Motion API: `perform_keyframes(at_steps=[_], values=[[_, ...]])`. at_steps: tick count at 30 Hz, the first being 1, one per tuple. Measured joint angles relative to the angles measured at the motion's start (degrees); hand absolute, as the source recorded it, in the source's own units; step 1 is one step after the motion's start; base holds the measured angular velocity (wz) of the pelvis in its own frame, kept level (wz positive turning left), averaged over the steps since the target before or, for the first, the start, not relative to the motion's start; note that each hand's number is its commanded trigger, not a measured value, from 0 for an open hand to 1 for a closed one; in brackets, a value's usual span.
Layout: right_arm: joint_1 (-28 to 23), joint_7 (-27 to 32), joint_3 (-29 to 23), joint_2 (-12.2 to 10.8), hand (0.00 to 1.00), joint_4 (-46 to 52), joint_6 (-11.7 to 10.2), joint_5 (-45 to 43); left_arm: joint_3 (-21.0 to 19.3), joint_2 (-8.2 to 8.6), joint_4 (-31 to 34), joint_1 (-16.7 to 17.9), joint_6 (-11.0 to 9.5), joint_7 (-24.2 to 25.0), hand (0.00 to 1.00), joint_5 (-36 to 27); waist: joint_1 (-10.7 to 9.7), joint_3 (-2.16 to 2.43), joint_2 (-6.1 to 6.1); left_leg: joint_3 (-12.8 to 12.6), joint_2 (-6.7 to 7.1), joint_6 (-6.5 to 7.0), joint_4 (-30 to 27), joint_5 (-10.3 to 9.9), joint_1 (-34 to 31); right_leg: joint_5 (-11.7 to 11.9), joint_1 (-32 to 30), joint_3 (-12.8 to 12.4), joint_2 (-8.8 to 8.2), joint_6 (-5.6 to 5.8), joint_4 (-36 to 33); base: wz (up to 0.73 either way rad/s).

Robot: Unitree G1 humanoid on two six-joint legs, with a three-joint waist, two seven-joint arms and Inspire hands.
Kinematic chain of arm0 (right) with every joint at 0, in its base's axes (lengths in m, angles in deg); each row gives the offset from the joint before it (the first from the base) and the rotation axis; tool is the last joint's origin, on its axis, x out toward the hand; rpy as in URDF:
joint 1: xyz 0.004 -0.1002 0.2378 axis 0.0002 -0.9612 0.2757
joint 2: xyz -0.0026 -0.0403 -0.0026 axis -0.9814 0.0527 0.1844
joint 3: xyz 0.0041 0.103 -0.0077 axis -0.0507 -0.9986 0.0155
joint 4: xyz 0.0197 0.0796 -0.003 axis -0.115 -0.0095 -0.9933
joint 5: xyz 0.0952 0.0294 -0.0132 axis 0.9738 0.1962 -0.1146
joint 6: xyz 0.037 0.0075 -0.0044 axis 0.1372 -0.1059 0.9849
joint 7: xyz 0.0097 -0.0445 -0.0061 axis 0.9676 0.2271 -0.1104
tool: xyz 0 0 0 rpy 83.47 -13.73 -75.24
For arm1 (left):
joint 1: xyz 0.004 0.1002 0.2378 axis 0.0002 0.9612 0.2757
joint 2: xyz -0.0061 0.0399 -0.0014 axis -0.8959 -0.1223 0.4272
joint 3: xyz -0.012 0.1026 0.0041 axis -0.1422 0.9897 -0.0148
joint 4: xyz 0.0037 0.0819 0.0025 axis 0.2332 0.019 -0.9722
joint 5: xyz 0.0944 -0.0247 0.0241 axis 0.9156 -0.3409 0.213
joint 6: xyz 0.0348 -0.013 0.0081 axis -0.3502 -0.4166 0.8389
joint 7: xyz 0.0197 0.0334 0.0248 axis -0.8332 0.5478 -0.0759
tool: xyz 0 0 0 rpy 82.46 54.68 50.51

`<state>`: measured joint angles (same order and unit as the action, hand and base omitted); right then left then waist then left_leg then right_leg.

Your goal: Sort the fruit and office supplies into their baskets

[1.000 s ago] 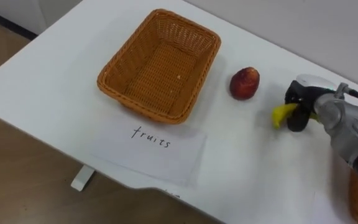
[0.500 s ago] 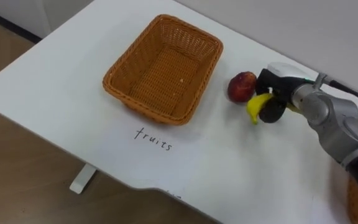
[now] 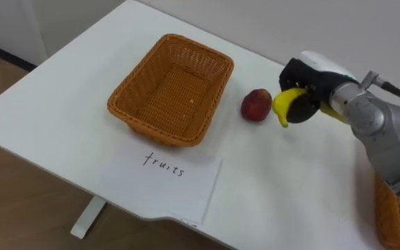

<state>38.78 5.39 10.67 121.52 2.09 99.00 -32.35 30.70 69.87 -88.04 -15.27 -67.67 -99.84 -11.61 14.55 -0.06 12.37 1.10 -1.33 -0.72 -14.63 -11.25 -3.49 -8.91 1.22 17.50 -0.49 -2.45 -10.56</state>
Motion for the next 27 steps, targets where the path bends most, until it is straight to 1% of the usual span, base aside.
perform_keyframes(at_steps=[2, 4, 7, 10, 12, 18, 27], values=[[0.0, 0.59, -1.04, 0.24, 1.0, 2.03, -0.01, 0.71, -0.79, 0.01, 0.29, 0.63, 0.04, 0.05, 0.0, 0.0, -0.38, 0.04, 0.06, -0.04, 0.04, 0.01, -0.06, -0.01, 0.06, 0.0, 0.01, -0.06, -0.05, 0.0, -0.05, -0.02], [-0.05, 0.62, -1.36, 1.3, 1.0, 4.93, 0.42, 0.3, -1.93, 0.28, 0.29, 1.09, 0.14, 0.05, 0.0, 0.04, -1.15, 0.06, 0.08, -0.04, 0.14, 0.06, -0.03, 0.02, 0.16, 0.0, 0.11, -0.22, -0.1, 0.0, -0.05, 0.0], [-0.07, 0.61, -2.65, 1.49, 1.0, 8.73, 0.55, 0.21, -3.0, 0.56, 0.6, 2.46, 0.45, 0.03, 0.0, 0.02, -2.01, 0.05, 0.07, -0.07, 0.16, 0.09, -0.03, 0.04, 0.31, 0.0, 0.29, -0.25, -0.12, 0.01, -0.04, 0.0], [-0.08, 0.44, -3.04, 1.66, 1.0, 9.77, 0.71, 0.28, -2.98, 0.7, 0.62, 3.2, 0.92, 0.03, 0.0, -0.04, -2.03, 0.05, 0.09, -0.05, 0.18, 0.1, 0.12, 0.05, 0.86, -0.05, 0.79, -0.23, -0.14, 0.08, -0.01, 0.0], [-0.08, 0.37, -3.05, 1.76, 1.0, 10.18, 0.92, 0.27, -2.98, 0.77, 0.62, 3.69, 0.93, 0.04, 0.0, -0.04, -2.17, 0.08, 0.16, -0.03, 0.24, 0.1, 0.21, 0.05, 1.06, -0.16, 1.01, -0.25, -0.18, 0.19, 0.01, 0.0], [-0.08, 0.27, -3.05, 1.86, 1.0, 10.88, 1.13, 0.33, -2.98, 0.95, 0.61, 4.67, 0.91, 0.42, 0.0, -0.09, -2.25, -0.04, 0.67, 0.45, 0.69, 0.23, 0.19, 0.09, 1.11, -0.45, 1.45, -0.25, -0.39, 0.42, 0.58, 0.04], [-0.31, -1.45, -2.53, 1.85, 1.0, 13.44, 1.65, 0.86, -2.93, 1.44, 2.1, 4.14, 0.94, 0.41, 0.0, -0.07, -1.45, -0.17, 0.56, 0.77, 0.71, 0.41, 0.61, -0.03, 1.62, -0.44, 1.95, -0.17, -0.33, 0.51, 0.74, 0.01]])
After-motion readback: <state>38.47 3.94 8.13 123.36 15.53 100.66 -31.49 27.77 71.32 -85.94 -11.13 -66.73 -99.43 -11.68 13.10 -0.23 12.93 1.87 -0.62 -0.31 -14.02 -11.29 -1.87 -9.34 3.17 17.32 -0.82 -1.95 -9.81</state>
